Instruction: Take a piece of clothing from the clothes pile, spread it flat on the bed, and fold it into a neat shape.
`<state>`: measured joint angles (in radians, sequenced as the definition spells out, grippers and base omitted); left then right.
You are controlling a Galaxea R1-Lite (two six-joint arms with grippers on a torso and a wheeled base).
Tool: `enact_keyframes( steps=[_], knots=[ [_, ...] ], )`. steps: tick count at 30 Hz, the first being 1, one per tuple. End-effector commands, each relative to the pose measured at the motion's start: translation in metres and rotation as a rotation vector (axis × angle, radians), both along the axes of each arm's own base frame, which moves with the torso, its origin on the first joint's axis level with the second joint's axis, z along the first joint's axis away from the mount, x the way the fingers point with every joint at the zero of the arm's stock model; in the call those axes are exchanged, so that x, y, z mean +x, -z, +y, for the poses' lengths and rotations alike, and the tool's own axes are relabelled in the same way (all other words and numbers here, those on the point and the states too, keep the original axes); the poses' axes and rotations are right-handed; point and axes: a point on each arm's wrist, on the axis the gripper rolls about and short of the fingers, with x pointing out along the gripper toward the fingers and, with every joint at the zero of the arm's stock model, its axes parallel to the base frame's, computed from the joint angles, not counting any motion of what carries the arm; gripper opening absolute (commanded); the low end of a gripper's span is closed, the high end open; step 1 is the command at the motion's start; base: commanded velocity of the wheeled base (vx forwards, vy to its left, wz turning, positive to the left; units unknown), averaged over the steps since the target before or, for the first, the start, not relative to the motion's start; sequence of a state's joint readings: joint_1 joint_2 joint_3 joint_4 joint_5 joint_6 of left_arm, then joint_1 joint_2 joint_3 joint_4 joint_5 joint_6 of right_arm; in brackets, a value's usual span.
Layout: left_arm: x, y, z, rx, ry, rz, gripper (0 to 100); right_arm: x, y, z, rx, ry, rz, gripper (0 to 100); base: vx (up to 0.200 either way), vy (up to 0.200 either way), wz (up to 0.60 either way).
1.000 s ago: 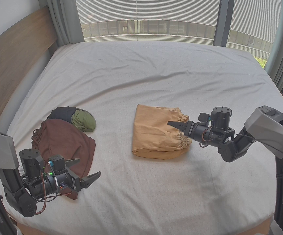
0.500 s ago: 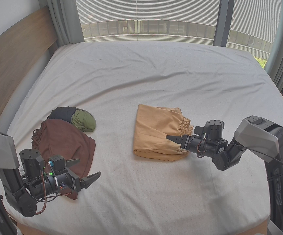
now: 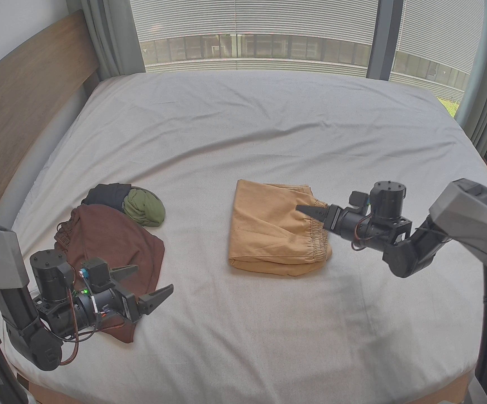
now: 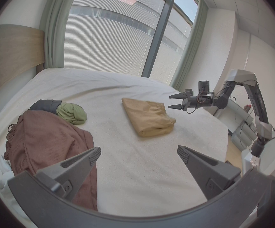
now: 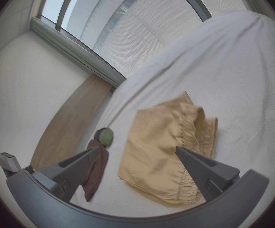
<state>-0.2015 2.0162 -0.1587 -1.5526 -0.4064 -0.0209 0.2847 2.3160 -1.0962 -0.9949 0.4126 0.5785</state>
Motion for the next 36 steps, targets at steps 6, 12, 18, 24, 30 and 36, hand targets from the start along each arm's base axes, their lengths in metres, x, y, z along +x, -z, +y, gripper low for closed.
enact_keyframes(
  steps=[6,12,18,24,30,36],
  knots=[
    [-0.037,-0.08,-0.014,-0.208,0.09,-0.235,100,-0.14,-0.116,-0.046,-0.148,-0.02,-0.284,100,0.0,0.0,0.0],
    [-0.061,-0.088,-0.009,-0.19,0.108,-0.287,100,-0.219,-0.115,-0.076,-0.273,-0.008,-0.337,100,0.0,0.0,0.0],
    [-0.084,-0.082,0.0,-0.121,0.108,-0.305,100,-0.262,-0.111,-0.1,-0.328,0.078,-0.38,100,0.0,0.0,0.0],
    [-0.095,-0.086,0.007,-0.061,0.092,-0.333,100,-0.298,-0.104,-0.109,-0.347,0.115,-0.424,100,0.0,0.0,0.0],
    [-0.113,-0.09,0.012,-0.03,0.092,-0.324,100,-0.331,-0.101,-0.118,-0.35,0.196,-0.514,100,0.0,0.0,0.0],
    [-0.137,-0.097,0.026,-0.019,0.04,-0.364,100,-0.367,-0.091,-0.12,-0.346,0.234,-0.589,100,0.0,0.0,0.0]
  ],
)
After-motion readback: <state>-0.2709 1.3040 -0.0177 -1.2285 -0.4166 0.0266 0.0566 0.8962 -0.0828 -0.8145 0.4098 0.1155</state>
